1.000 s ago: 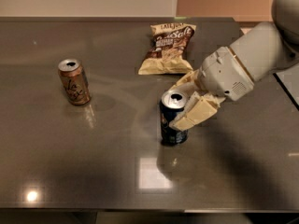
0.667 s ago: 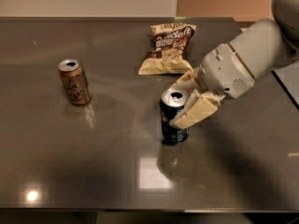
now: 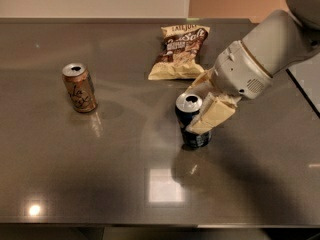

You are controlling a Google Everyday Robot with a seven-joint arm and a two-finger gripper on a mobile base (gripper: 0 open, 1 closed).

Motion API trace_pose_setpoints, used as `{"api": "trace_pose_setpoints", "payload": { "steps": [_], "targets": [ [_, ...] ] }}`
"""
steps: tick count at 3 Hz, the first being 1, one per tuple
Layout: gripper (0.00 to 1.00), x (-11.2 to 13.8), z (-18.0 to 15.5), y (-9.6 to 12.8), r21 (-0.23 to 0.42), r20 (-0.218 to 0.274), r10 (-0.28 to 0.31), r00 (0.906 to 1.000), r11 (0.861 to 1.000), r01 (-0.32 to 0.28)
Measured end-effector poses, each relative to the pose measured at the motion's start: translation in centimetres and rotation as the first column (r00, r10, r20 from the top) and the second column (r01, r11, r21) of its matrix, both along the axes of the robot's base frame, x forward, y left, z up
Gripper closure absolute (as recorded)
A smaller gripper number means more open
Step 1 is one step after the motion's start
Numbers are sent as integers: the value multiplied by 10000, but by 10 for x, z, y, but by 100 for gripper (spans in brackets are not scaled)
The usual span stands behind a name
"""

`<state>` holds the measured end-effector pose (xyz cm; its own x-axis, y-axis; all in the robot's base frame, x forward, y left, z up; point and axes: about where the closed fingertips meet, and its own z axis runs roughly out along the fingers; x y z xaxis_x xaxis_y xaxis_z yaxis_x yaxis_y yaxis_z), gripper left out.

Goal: Knock pepsi can over

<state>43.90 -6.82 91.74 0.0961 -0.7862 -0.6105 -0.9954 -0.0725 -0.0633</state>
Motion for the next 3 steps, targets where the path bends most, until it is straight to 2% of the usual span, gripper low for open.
{"api": "trace_pose_setpoints", "payload": {
  "steps": [1, 2, 3],
  "targets": [
    [100, 8, -11, -12, -860, 293, -59, 9996, 9963, 84],
    [100, 8, -11, -12, -860, 294, -58, 9996, 9963, 84],
    [100, 9, -5, -16, -1286, 413, -414, 9983, 9906, 464]
  ]
}}
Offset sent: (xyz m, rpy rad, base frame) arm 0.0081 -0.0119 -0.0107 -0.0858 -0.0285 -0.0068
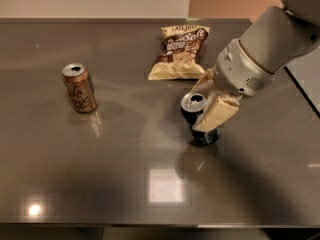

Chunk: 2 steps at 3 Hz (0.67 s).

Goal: Knock pepsi can over

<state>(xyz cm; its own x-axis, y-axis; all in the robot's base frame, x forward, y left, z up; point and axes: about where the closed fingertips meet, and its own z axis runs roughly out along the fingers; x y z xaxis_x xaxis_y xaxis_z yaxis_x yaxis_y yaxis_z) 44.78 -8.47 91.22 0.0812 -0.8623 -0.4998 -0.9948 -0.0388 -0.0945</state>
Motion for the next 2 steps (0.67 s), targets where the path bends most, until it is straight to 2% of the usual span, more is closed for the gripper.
{"api": "trace_pose_setpoints", "payload": {
  "steps": [1, 2],
  "targets": [
    [100, -2, 17, 0, -936, 271, -145, 9995, 9955, 169],
    [100, -3, 28, -3, -2334, 428, -268, 9987, 9717, 360]
  ]
}}
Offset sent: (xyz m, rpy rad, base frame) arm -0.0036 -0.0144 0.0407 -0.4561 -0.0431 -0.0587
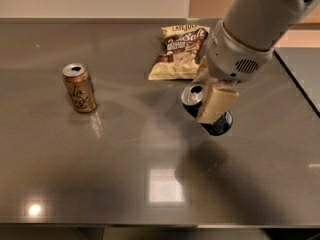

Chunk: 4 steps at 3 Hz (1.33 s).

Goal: Knock pepsi can over

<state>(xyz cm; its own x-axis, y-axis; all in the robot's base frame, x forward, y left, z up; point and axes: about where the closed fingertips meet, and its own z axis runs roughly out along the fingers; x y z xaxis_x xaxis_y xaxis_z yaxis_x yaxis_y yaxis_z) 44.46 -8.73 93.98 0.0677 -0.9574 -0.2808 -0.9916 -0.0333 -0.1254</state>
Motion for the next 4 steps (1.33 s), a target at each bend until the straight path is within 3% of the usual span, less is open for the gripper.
{"api": "trace_pose_setpoints", "payload": {
  "steps": [1, 2, 4],
  "targets": [
    [100, 4, 0, -13, -1206, -117, -295, 9995, 9923, 279],
    [100, 11, -4, -25, -1949, -193, -518, 9985, 9797, 470],
    [100, 30, -32, -42, -2605, -674, -729, 9951, 9640, 530]
  ]
}}
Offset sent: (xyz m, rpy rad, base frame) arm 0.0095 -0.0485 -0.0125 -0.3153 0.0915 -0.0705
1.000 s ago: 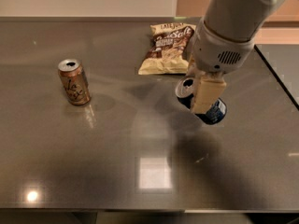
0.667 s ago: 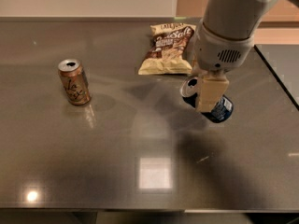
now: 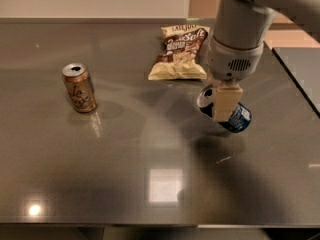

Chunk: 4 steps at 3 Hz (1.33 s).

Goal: Knock pepsi can over

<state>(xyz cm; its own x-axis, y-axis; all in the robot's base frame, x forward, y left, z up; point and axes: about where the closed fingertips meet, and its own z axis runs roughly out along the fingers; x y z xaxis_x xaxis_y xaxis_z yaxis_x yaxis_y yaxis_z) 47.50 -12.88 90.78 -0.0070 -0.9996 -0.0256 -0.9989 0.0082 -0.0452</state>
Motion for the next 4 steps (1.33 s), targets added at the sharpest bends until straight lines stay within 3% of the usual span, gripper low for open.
{"api": "trace_pose_setpoints", "payload": {
  "steps": [1, 4],
  "targets": [
    [86, 6, -14, -4, -214, -275, -23, 9996, 9998, 17],
    [16, 8, -40, -5, -678, -791, 113, 9968, 9976, -167]
  ]
}}
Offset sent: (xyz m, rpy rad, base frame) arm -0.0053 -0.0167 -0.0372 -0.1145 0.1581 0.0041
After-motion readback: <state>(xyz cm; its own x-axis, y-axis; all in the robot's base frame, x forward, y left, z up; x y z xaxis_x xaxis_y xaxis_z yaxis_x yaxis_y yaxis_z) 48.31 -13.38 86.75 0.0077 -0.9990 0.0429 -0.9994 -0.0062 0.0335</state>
